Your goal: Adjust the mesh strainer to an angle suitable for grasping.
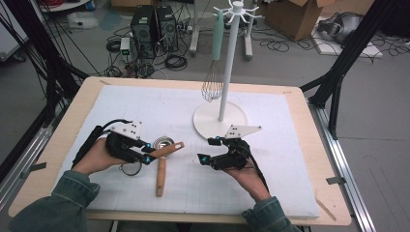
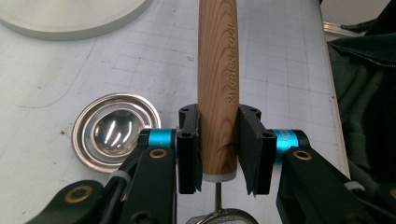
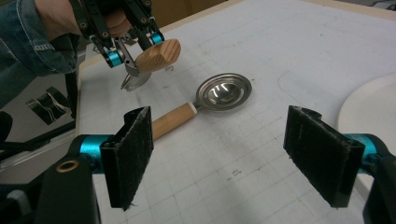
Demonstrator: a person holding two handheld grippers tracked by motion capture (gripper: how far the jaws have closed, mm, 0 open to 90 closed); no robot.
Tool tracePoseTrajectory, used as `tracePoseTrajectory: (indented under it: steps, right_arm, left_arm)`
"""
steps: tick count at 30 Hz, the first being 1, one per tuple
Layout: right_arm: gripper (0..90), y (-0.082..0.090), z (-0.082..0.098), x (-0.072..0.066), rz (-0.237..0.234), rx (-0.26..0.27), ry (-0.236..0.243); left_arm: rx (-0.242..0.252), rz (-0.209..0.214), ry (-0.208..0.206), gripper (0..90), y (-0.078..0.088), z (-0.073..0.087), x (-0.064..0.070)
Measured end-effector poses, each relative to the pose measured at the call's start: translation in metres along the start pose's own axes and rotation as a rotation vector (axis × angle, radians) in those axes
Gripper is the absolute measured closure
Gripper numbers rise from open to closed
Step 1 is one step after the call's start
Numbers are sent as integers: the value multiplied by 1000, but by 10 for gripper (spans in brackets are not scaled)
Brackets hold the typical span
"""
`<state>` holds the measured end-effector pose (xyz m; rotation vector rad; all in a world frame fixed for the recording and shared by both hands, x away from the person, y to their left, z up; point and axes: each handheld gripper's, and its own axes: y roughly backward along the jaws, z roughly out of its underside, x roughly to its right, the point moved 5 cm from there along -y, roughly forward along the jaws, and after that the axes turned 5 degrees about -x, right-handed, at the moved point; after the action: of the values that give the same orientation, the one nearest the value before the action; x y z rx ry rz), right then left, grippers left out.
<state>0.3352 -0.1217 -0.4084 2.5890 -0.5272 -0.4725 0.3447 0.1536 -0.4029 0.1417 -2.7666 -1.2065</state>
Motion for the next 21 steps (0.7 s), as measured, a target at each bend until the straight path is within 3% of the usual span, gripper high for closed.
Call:
tracePoseTrajectory:
  steps: [14,21]
  right_arm:
    - [235,-4,-2,-3,-13,-1,-1]
    - [235,-6,-7,-6,-26,10,-6]
  left_arm:
    - [24,2,4,702,-3,-10,1]
    - [30,1,-9,702,-9,-25,3]
